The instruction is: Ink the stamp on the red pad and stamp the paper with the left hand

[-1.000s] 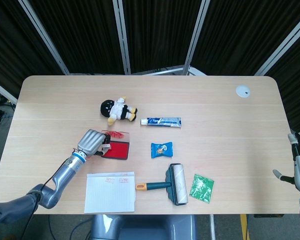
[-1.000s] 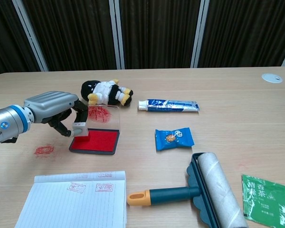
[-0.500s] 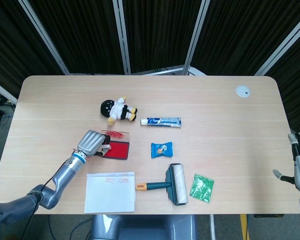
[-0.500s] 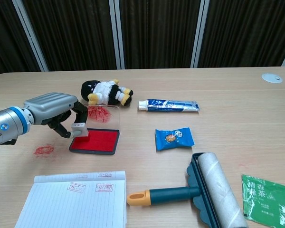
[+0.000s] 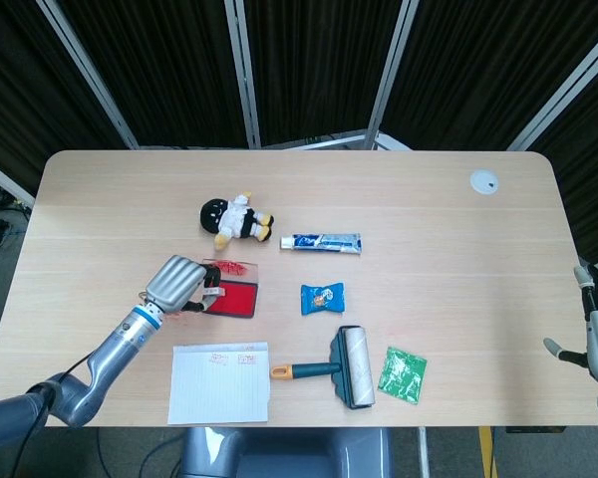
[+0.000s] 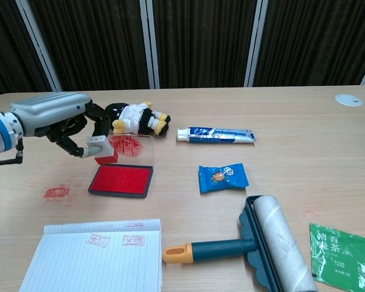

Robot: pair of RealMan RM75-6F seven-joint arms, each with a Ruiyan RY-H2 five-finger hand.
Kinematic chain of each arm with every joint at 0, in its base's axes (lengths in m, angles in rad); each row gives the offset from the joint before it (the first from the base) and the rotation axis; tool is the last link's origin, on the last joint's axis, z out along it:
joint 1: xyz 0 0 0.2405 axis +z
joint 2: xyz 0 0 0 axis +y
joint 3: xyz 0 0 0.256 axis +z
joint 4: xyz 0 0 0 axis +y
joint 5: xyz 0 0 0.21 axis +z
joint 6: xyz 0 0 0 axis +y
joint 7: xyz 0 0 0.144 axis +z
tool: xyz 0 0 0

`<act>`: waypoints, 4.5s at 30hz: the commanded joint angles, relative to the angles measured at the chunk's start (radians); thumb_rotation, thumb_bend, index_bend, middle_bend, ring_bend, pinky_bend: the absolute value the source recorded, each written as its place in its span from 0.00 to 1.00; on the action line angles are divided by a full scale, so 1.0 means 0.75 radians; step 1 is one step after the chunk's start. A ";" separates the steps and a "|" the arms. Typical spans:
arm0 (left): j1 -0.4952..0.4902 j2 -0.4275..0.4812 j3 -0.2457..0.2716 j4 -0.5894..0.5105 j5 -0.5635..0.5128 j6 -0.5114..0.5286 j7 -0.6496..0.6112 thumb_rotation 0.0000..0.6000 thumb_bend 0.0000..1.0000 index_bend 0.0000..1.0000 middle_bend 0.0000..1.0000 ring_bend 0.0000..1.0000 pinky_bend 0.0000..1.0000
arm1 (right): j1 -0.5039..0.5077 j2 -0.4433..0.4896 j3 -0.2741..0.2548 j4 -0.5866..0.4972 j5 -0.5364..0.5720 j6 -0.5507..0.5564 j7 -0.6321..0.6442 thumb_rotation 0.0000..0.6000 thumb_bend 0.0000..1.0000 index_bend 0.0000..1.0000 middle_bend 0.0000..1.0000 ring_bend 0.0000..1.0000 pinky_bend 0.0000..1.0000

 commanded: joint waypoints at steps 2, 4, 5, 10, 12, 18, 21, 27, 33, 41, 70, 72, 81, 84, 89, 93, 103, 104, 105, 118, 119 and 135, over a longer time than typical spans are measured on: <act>0.061 0.127 0.062 -0.180 0.039 0.056 0.051 1.00 0.44 0.64 0.56 0.80 0.93 | -0.004 0.005 -0.002 -0.008 -0.010 0.009 0.004 1.00 0.00 0.00 0.00 0.00 0.00; 0.095 0.158 0.095 -0.237 0.029 0.068 0.078 1.00 0.44 0.63 0.56 0.80 0.93 | -0.006 0.009 -0.003 -0.014 -0.014 0.013 0.010 1.00 0.00 0.00 0.00 0.00 0.00; 0.123 0.181 0.126 -0.283 0.017 0.068 0.094 1.00 0.44 0.63 0.56 0.80 0.93 | -0.008 0.012 -0.003 -0.020 -0.021 0.017 0.015 1.00 0.00 0.00 0.00 0.00 0.00; 0.192 0.220 0.177 -0.402 -0.010 0.109 0.195 1.00 0.45 0.64 0.56 0.80 0.93 | -0.013 0.025 -0.009 -0.035 -0.042 0.023 0.035 1.00 0.00 0.00 0.00 0.00 0.00; 0.219 0.217 0.192 -0.423 -0.017 0.131 0.232 1.00 0.45 0.64 0.56 0.80 0.93 | -0.014 0.031 -0.010 -0.040 -0.048 0.024 0.047 1.00 0.00 0.00 0.00 0.00 0.00; 0.293 0.181 0.236 -0.424 -0.006 0.194 0.296 1.00 0.45 0.64 0.56 0.80 0.93 | -0.020 0.048 -0.016 -0.056 -0.074 0.031 0.081 1.00 0.00 0.00 0.00 0.00 0.00; 0.320 0.167 0.251 -0.420 -0.002 0.209 0.293 1.00 0.45 0.64 0.56 0.80 0.93 | -0.023 0.056 -0.018 -0.062 -0.087 0.037 0.098 1.00 0.00 0.00 0.00 0.00 0.00; 0.344 0.141 0.259 -0.409 0.011 0.220 0.293 1.00 0.45 0.64 0.56 0.80 0.93 | -0.028 0.070 -0.019 -0.073 -0.100 0.043 0.122 1.00 0.00 0.00 0.00 0.00 0.00; 0.339 0.099 0.252 -0.360 0.002 0.176 0.294 1.00 0.45 0.64 0.56 0.80 0.93 | -0.029 0.077 -0.019 -0.071 -0.096 0.038 0.135 1.00 0.00 0.00 0.00 0.00 0.00; 0.336 0.049 0.244 -0.255 0.009 0.130 0.222 1.00 0.45 0.64 0.57 0.80 0.93 | -0.029 0.073 -0.014 -0.059 -0.075 0.035 0.127 1.00 0.00 0.00 0.00 0.00 0.00; 0.338 -0.050 0.256 -0.096 0.081 0.076 0.209 1.00 0.45 0.64 0.57 0.80 0.93 | -0.029 0.071 -0.006 -0.046 -0.057 0.030 0.132 1.00 0.00 0.00 0.00 0.00 0.00; 0.339 -0.056 0.255 -0.089 0.080 0.074 0.209 1.00 0.45 0.64 0.57 0.80 0.93 | -0.029 0.072 -0.006 -0.045 -0.055 0.029 0.133 1.00 0.00 0.00 0.00 0.00 0.00; 0.345 -0.060 0.254 -0.072 0.085 0.076 0.196 1.00 0.45 0.64 0.57 0.80 0.93 | -0.028 0.073 -0.005 -0.043 -0.053 0.026 0.137 1.00 0.00 0.00 0.00 0.00 0.00; 0.346 -0.063 0.255 -0.064 0.084 0.069 0.195 1.00 0.45 0.64 0.57 0.80 0.93 | -0.028 0.073 -0.005 -0.043 -0.053 0.026 0.136 1.00 0.00 0.00 0.00 0.00 0.00; 0.345 -0.069 0.255 -0.060 0.083 0.061 0.198 1.00 0.45 0.64 0.57 0.80 0.93 | -0.028 0.071 -0.005 -0.043 -0.049 0.024 0.133 1.00 0.00 0.00 0.00 0.00 0.00; 0.344 -0.074 0.252 -0.057 0.083 0.057 0.204 1.00 0.45 0.64 0.57 0.80 0.93 | -0.027 0.071 -0.004 -0.041 -0.045 0.022 0.132 1.00 0.00 0.00 0.00 0.00 0.00; 0.344 -0.063 0.238 -0.071 0.093 0.077 0.180 1.00 0.45 0.64 0.57 0.80 0.93 | -0.026 0.069 -0.003 -0.036 -0.043 0.017 0.134 1.00 0.00 0.00 0.00 0.00 0.00; 0.344 -0.054 0.233 -0.084 0.098 0.087 0.171 1.00 0.45 0.64 0.57 0.80 0.93 | -0.026 0.069 -0.004 -0.036 -0.044 0.017 0.132 1.00 0.00 0.00 0.00 0.00 0.00; 0.343 -0.044 0.230 -0.097 0.104 0.096 0.165 1.00 0.45 0.64 0.57 0.80 0.93 | -0.026 0.068 -0.005 -0.036 -0.044 0.017 0.131 1.00 0.00 0.00 0.00 0.00 0.00; 0.321 0.172 0.164 -0.321 0.113 0.166 0.048 1.00 0.45 0.64 0.56 0.80 0.92 | -0.026 0.060 -0.008 -0.040 -0.047 0.023 0.108 1.00 0.00 0.00 0.00 0.00 0.00; 0.319 0.182 0.157 -0.326 0.105 0.164 0.042 1.00 0.45 0.64 0.56 0.80 0.92 | -0.026 0.060 -0.008 -0.040 -0.046 0.022 0.107 1.00 0.00 0.00 0.00 0.00 0.00; 0.249 0.143 0.073 -0.092 -0.100 -0.021 0.013 1.00 0.45 0.63 0.55 0.79 0.92 | -0.015 0.040 -0.009 -0.026 -0.027 0.002 0.069 1.00 0.00 0.00 0.00 0.00 0.00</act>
